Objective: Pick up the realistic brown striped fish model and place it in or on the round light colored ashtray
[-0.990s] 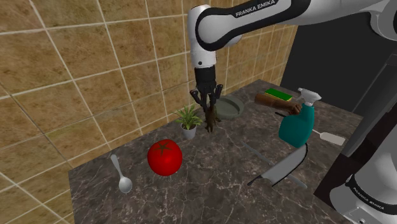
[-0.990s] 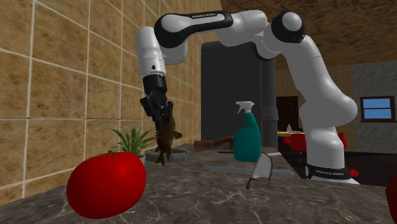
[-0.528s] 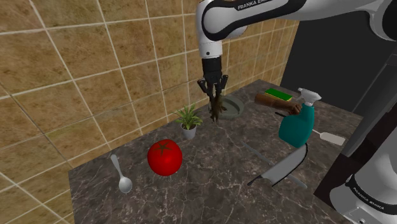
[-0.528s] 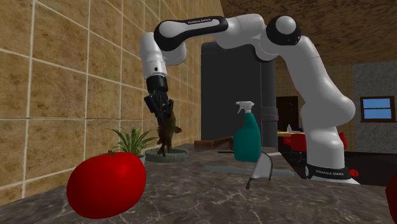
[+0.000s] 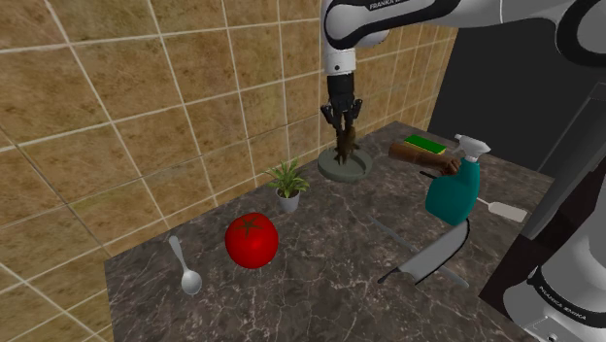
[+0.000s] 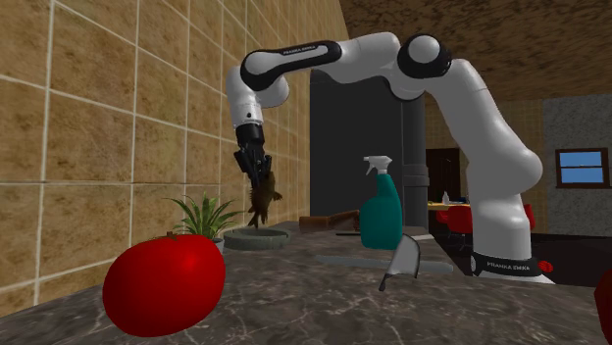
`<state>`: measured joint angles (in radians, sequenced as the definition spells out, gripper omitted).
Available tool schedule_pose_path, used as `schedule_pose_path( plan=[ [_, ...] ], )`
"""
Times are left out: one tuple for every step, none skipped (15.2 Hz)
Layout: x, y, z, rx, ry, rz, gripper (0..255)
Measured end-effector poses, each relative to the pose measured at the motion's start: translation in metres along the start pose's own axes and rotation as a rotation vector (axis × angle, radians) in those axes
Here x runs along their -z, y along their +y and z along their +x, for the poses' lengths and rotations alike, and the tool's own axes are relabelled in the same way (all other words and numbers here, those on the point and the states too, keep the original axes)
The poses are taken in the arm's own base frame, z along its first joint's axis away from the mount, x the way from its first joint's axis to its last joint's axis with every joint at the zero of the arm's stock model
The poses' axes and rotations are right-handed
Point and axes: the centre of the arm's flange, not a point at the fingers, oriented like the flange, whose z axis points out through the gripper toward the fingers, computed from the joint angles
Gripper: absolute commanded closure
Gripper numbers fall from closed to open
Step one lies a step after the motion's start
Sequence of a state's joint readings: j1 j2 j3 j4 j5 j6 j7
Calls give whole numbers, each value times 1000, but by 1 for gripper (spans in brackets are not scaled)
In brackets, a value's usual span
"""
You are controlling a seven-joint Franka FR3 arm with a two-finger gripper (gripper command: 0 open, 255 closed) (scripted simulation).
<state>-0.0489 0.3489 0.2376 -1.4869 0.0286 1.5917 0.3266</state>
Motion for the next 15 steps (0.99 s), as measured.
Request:
schedule_pose_path(
  plan=[
    [6, 10, 9, 0, 0, 0, 255],
    [7, 21, 16, 0, 0, 0, 255],
    [10, 31, 23, 0, 0, 0, 255],
    [8, 37, 25, 0, 0, 0, 255],
    [5, 39, 27, 0, 0, 0, 255],
    [0, 41, 27, 0, -1, 0, 255],
    [-4, 41, 29, 0, 0, 0, 255],
    [-9, 41, 31, 1, -1, 0, 255],
    [-15, 41, 33, 1, -1, 0, 255],
    [-20, 41, 34, 1, -1, 0, 255],
    [-25, 41, 35, 1, -1, -1, 255],
    [-32, 41, 36, 1, -1, 0, 255],
    [-36, 41, 37, 1, -1, 0, 255],
    [-40, 41, 38, 1, -1, 0, 255],
    [-45, 42, 39, 1, -1, 0, 255]
  ],
)
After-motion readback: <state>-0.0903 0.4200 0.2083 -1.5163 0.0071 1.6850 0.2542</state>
